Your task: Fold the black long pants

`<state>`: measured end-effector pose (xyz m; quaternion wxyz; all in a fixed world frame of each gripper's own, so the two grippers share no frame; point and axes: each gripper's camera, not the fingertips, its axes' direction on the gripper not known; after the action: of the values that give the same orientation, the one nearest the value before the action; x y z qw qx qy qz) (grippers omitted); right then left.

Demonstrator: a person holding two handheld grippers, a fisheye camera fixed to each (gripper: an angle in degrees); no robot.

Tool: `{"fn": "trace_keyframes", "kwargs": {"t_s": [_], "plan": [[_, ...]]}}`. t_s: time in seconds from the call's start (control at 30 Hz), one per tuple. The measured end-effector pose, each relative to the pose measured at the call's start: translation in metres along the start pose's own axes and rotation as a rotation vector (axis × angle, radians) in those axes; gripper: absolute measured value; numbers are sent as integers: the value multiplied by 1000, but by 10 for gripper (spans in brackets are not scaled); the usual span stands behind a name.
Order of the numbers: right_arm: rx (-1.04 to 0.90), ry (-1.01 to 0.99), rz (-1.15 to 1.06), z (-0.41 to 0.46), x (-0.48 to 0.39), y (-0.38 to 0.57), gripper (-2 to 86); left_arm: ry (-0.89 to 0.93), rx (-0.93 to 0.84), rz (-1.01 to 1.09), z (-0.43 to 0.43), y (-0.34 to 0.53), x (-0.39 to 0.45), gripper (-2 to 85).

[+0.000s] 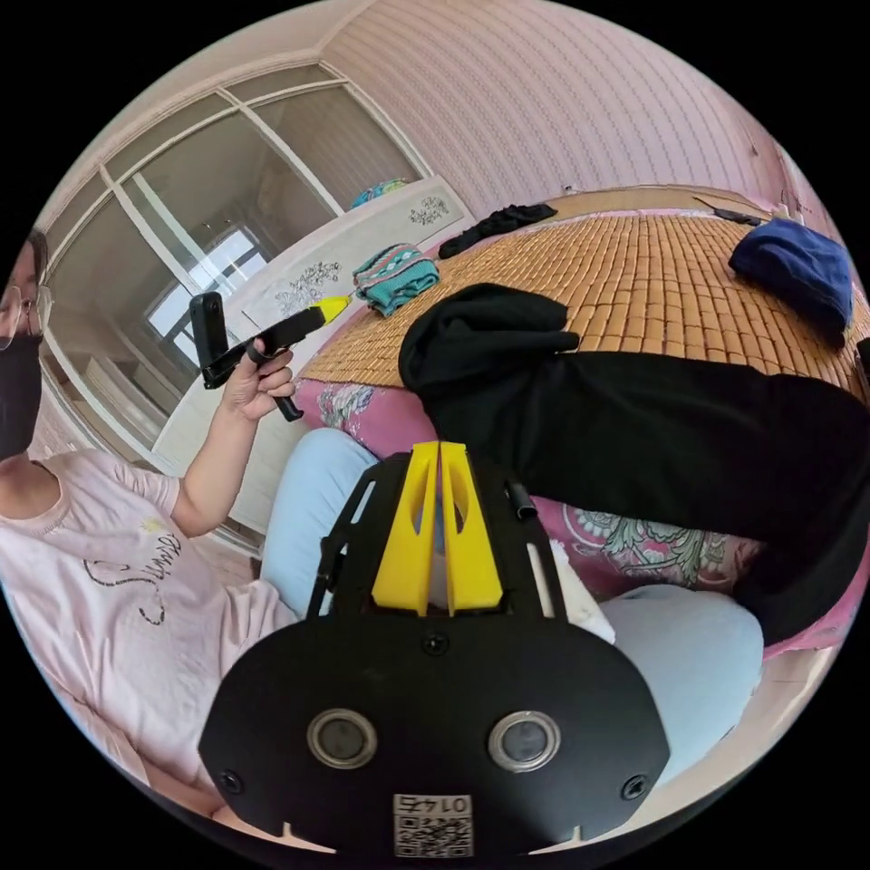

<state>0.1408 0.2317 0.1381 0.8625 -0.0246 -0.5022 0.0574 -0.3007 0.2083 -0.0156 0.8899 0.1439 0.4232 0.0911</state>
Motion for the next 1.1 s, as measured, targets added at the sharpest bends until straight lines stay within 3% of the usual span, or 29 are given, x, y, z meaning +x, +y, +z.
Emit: {"fn": "trace_keyframes", "kwargs": {"t_s": [0.2, 0.27, 0.37, 0.5, 0.57, 0.73, 0.97, 1.1], "plan": [[124, 95, 51, -4, 18, -29, 105, 33, -278, -27, 99, -83, -35, 121], [208, 122, 129, 0, 33, -31, 130, 129, -513, -18, 149, -93, -37, 117], [143, 32, 207, 25, 59, -39, 131, 216, -733, 39, 183, -88, -34, 77], [43, 15, 191, 33, 73, -31, 27, 194, -520, 70, 123, -86, -38, 44], [106, -6, 161, 14, 74, -18, 15, 227, -357, 48, 61, -70, -43, 41], [233, -20, 81, -57, 64, 20, 3, 289, -143, 2, -28, -15, -35, 34], [267, 93, -6, -106, 36, 50, 0, 267, -105, -53, -78, 30, -13, 26], [84, 96, 67, -90, 46, 56, 0, 235, -194, -171, -65, 55, -14, 10]]}}
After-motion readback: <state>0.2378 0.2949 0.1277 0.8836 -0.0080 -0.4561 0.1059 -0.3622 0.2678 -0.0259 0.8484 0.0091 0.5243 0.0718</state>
